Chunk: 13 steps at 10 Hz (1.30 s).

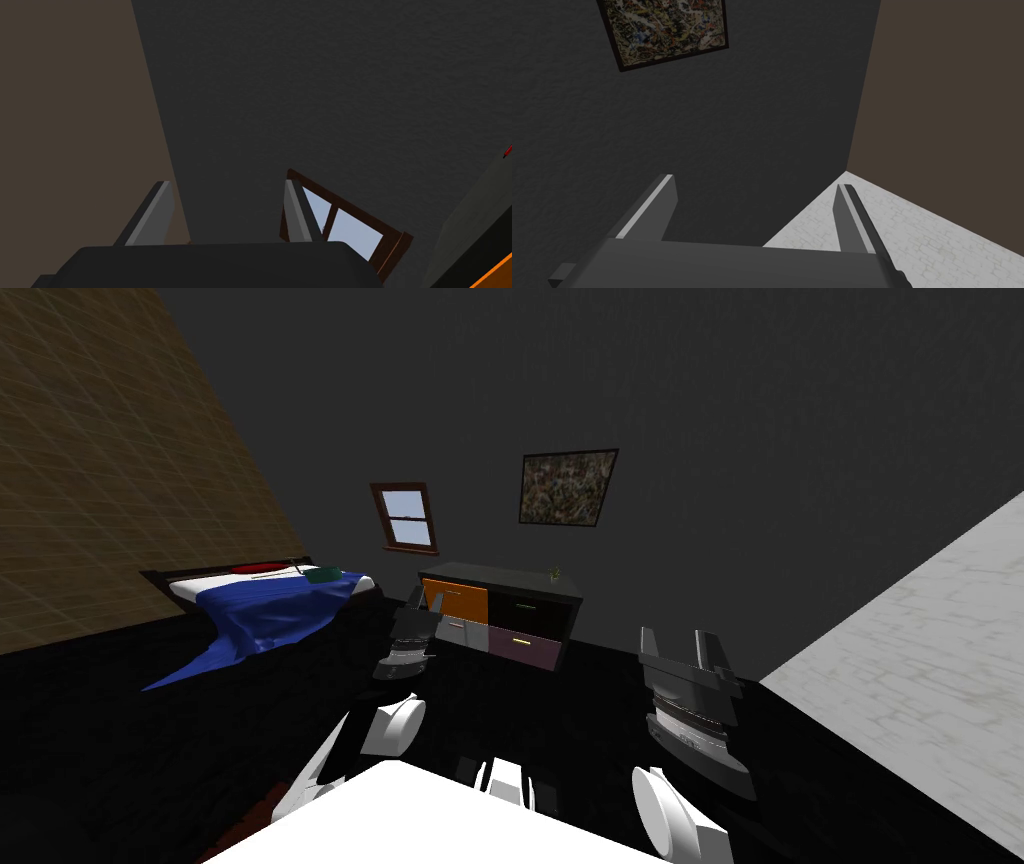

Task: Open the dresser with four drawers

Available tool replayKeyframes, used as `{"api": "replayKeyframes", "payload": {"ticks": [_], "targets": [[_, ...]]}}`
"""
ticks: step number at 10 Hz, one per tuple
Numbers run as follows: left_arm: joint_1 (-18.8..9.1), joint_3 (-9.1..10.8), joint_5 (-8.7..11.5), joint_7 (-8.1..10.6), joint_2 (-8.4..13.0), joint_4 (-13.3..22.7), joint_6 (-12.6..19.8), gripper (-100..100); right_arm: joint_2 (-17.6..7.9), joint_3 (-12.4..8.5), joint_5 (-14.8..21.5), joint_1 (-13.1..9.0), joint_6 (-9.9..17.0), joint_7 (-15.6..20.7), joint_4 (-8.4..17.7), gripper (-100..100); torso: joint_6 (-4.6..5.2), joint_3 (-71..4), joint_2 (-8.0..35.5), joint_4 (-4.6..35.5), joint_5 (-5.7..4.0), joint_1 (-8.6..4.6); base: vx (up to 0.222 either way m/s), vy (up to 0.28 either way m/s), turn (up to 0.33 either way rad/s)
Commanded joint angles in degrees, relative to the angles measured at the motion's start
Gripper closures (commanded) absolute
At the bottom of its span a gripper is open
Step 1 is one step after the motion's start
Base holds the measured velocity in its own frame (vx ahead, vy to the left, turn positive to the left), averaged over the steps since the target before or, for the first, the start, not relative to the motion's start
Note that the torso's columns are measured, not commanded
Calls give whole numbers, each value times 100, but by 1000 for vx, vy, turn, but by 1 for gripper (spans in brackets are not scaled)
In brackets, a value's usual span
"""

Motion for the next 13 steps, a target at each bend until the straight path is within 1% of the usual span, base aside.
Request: {"api": "replayKeyframes", "payload": {"ticks": [1, 2, 3, 4, 7, 10, 13], "targets": [[0, 0, 0, 0, 0, 0, 0, 0, 0, 0, 0, 0, 0, 0, 0, 0, 0, -846, 423, 423, 0, 0, 0, 0, 0], [-31, -4, 1, -2, 261, 137, -10, -100, 0, 0, 0, 0, 0, 0, 0, 0, 0, -1692, 846, 846, 0, 0, 35, -21, -19], [-51, -6, 2, -4, 360, 224, -16, -100, 1, 0, 0, 1, 0, 0, 2, 0, 1, -2091, 1030, 1033, -1, -5, 74, -24, -27], [-75, -9, 3, -5, 447, 329, -25, -100, 1, 0, 0, 2, 0, 0, 2, 0, 0, -2210, 1074, 1086, -1, -3, 79, -23, -21], [-165, -21, 7, -12, 631, 727, -57, -100, 1, 0, 0, 2, 0, 0, 3, 0, 0, -2233, 1107, 1112, 0, 1, 108, -25, -27], [-273, -35, 12, -19, 729, 1201, -95, -100, 1, 0, 0, 2, 0, 0, 3, 0, 0, -2229, 1115, 1115, -2, -6, 121, -36, -32], [-384, -49, 17, -27, 748, 1689, -134, -100, 1, 0, 0, 3, 0, 0, 2, 0, 0, -2235, 1105, 1112, 0, 0, 144, -46, -35]]}}
